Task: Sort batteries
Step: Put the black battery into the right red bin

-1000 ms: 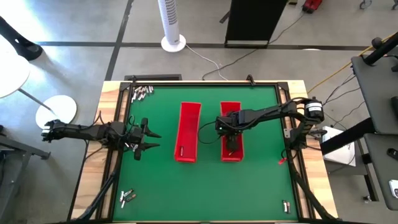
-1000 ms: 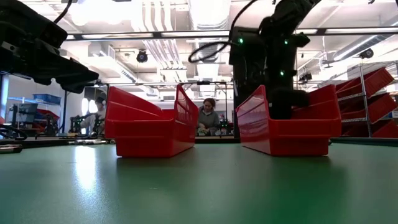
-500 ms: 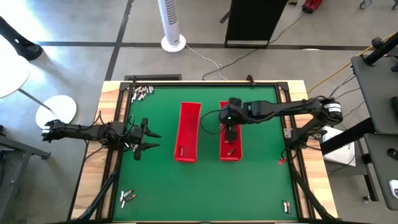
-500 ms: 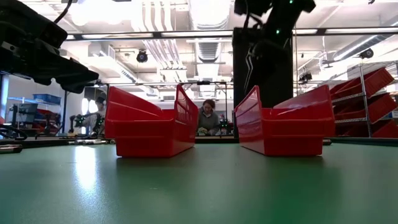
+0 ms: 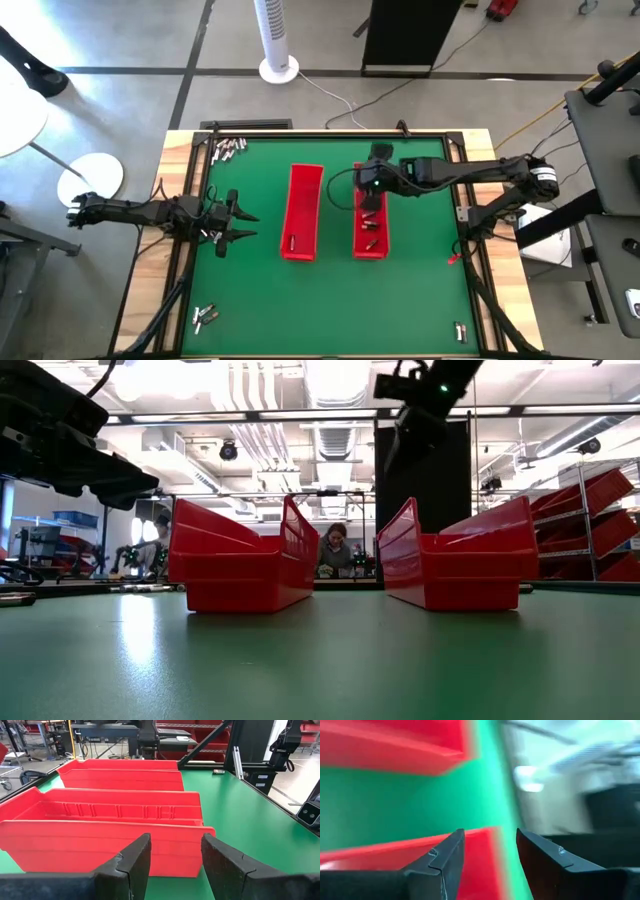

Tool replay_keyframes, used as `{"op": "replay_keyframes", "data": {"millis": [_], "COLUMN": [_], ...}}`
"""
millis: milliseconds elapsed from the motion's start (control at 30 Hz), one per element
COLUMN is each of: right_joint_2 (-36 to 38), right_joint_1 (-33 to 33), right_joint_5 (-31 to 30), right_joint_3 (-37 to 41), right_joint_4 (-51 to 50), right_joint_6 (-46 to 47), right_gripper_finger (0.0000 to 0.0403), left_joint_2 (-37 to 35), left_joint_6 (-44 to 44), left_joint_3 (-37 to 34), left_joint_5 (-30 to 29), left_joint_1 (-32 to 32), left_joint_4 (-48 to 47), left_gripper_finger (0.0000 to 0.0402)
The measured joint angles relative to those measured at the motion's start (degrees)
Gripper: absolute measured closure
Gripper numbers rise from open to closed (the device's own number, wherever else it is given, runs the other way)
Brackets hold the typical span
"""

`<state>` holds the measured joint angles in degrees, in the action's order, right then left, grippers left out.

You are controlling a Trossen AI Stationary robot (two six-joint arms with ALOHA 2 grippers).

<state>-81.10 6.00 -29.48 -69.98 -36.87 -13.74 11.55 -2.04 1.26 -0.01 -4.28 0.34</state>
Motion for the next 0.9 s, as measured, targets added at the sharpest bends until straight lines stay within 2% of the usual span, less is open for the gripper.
{"op": "replay_keyframes", "data": {"millis": [67,133,300,400,500,633,767,900], "right_joint_2": [0.42,0.97,1.94,2.25,2.23,2.23,2.08,2.10], "right_joint_1": [0.46,2.38,14.41,23.51,30.98,36.23,37.19,34.51], "right_joint_5": [-6.69,-9.15,-6.99,-2.10,2.49,2.98,4.16,4.25], "right_joint_3": [-1.38,-2.77,-4.58,-3.57,-1.63,1.77,4.31,7.63], "right_joint_4": [-0.21,-0.31,-0.14,-0.28,-0.21,-2.52,-9.41,-14.11], "right_joint_6": [-2.87,-4.92,2.20,8.36,20.77,42.74,57.89,74.34], "right_gripper_finger": [0.0223,0.0216,0.0203,0.0199,0.0200,0.0202,0.0200,0.0199], "left_joint_2": [0.00,-0.02,0.00,0.00,0.00,0.00,0.00,0.00], "left_joint_6": [0.00,0.00,0.00,0.00,0.00,0.00,0.00,0.00], "left_joint_3": [0.01,0.02,0.00,0.01,0.02,0.00,0.00,0.02], "left_joint_5": [0.00,0.00,0.01,0.00,0.01,0.00,0.02,0.00], "left_joint_1": [0.01,0.01,0.00,-0.01,0.00,-0.01,-0.01,-0.01], "left_joint_4": [0.02,0.02,0.02,0.02,0.02,0.02,0.02,0.02], "left_gripper_finger": [0.0247,0.0247,0.0247,0.0247,0.0247,0.0247,0.0247,0.0247]}}
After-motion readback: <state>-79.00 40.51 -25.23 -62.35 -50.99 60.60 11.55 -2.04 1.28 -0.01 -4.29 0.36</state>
